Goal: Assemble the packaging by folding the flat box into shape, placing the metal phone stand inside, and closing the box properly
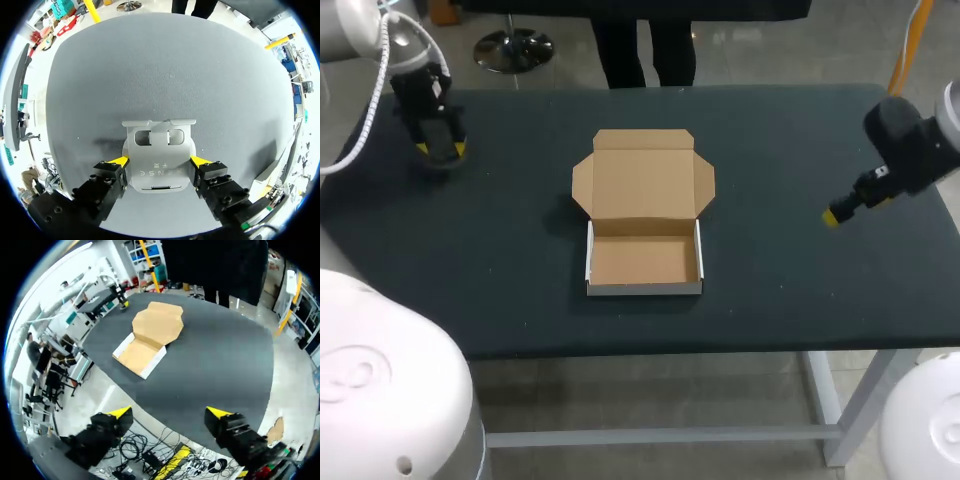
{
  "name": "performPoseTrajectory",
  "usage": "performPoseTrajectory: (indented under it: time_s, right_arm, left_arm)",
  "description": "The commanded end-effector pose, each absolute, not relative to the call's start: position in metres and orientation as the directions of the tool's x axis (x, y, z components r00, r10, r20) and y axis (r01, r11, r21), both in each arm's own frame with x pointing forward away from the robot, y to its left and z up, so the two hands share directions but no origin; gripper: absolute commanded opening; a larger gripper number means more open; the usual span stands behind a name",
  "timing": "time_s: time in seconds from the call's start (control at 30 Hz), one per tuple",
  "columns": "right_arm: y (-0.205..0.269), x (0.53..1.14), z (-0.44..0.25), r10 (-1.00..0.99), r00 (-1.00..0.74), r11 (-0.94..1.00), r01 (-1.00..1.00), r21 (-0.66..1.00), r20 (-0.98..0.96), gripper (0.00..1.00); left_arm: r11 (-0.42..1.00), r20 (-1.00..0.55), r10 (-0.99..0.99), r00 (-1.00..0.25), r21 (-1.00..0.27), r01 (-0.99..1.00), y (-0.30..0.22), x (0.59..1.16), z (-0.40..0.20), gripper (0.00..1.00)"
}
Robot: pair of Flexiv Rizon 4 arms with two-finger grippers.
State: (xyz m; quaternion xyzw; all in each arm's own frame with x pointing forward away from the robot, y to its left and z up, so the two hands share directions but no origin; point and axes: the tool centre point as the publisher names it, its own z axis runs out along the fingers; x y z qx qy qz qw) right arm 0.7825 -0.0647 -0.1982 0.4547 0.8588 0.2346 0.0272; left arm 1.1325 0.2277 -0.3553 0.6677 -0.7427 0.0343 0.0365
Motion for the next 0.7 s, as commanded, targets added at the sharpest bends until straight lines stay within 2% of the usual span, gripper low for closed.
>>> performPoseTrajectory:
  time_s: [0.03,0.37,0.7]
  right_arm:
    - [-0.067,0.776,-0.202,0.613,-0.77,0.615,0.607,0.503,0.18,1.0]
    - [-0.048,0.776,-0.221,0.454,-0.888,0.739,0.424,0.524,0.077,1.0]
    - [-0.044,0.787,-0.242,0.444,-0.895,0.77,0.408,0.49,0.047,1.0]
  left_arm:
    - [0.098,0.075,-0.991,-0.108,-0.12,-0.988,0.222,1.089,-0.34,0.0]
    - [0.108,0.076,-0.99,-0.119,-0.13,-0.986,0.213,1.058,-0.327,0.0]
    - [0.114,0.069,-0.99,-0.124,-0.134,-0.984,0.207,1.037,-0.32,0.0]
